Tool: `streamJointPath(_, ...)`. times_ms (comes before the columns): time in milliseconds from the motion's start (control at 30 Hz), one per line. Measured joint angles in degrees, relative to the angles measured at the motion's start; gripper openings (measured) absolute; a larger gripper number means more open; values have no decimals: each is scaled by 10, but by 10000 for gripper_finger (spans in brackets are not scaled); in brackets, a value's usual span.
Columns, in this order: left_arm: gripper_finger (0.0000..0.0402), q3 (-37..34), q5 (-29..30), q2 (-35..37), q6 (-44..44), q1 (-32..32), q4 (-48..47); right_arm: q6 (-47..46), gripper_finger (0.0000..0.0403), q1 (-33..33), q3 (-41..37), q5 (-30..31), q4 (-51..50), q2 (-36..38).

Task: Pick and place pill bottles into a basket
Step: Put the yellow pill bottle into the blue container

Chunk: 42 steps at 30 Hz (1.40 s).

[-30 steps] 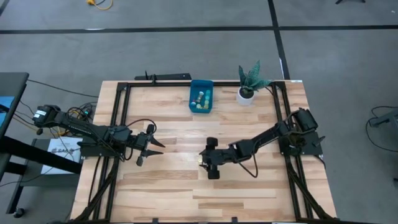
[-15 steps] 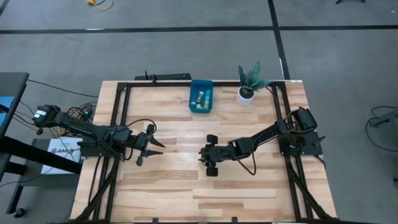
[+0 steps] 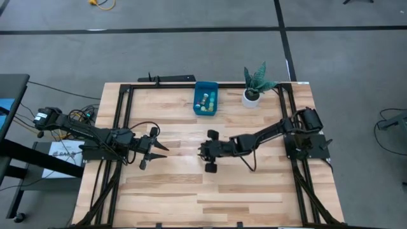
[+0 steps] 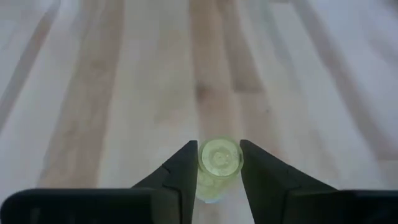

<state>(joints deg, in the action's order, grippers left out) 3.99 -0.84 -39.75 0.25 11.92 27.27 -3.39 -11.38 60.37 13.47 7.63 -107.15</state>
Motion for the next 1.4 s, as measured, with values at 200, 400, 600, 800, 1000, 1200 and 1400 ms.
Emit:
streamJointPath(200,128,0,12,0,0,0,0,45,96,50,76,0,-90,0)
streamJointPath(400,128,0,17,0,7,0,1,98,100,115,157,0,-167,0)
streamJointPath(600,128,0,17,0,7,0,5,146,99,196,232,-2,-225,0)
streamJointPath(800,128,0,17,0,14,0,6,155,100,286,254,-77,-241,0)
streamJointPath(1000,128,0,19,0,32,0,11,154,101,365,254,-149,-269,0)
streamJointPath(1200,128,0,46,0,50,0,42,155,102,410,254,-224,-255,0)
streamJointPath(1400,128,0,48,0,73,0,42,160,102,420,254,-258,-258,-28)
